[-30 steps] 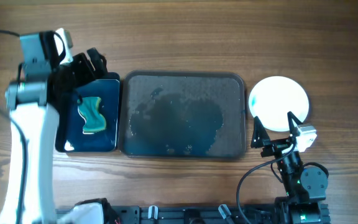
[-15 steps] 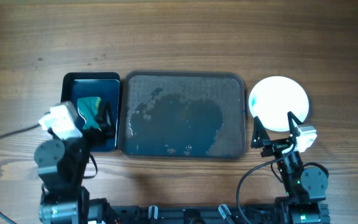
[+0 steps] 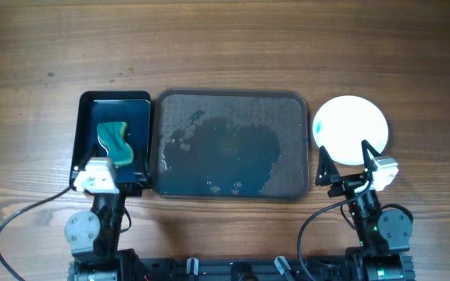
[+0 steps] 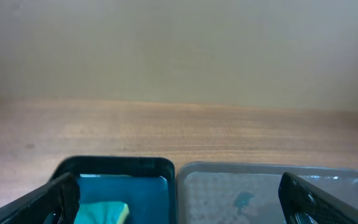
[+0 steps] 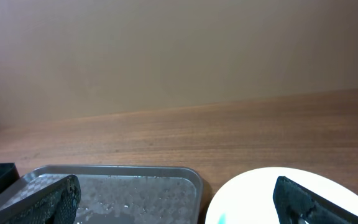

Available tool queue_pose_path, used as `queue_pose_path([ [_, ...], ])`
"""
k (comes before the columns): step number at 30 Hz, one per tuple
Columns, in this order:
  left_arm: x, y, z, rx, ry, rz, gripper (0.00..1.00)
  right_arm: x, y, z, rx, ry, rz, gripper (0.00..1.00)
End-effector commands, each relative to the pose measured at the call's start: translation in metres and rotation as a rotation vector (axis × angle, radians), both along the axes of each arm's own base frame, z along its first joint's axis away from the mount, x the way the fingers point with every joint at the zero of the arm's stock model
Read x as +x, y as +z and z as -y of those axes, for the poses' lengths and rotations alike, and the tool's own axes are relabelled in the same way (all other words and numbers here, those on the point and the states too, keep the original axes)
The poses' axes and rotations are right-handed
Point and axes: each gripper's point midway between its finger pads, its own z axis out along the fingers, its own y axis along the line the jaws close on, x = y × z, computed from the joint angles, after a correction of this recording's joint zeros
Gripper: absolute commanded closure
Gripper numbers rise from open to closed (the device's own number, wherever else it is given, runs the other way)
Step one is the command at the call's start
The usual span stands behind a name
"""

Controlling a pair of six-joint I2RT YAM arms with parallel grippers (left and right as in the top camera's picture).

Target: Clean dirty plates on tray and stack at the side

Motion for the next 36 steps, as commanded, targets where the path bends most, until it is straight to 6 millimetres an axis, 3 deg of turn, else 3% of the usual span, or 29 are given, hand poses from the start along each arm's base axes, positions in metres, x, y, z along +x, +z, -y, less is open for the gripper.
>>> queue_pose_path([
  [1, -0.001, -0.009, 0.003, 0.121, -0.021, 0.020, 0.00, -0.001, 0.003, 0.000, -0.011, 0.001, 0.016, 0.00],
  [8, 0.001, -0.032, 0.001, 0.117, -0.011, -0.011, 0.00, -0.001, 0.003, 0.000, -0.010, 0.001, 0.015, 0.00],
  [36, 0.001, -0.032, -0.013, 0.118, 0.049, -0.014, 0.00, -0.001, 0.003, 0.000, -0.010, 0.001, 0.015, 0.00],
])
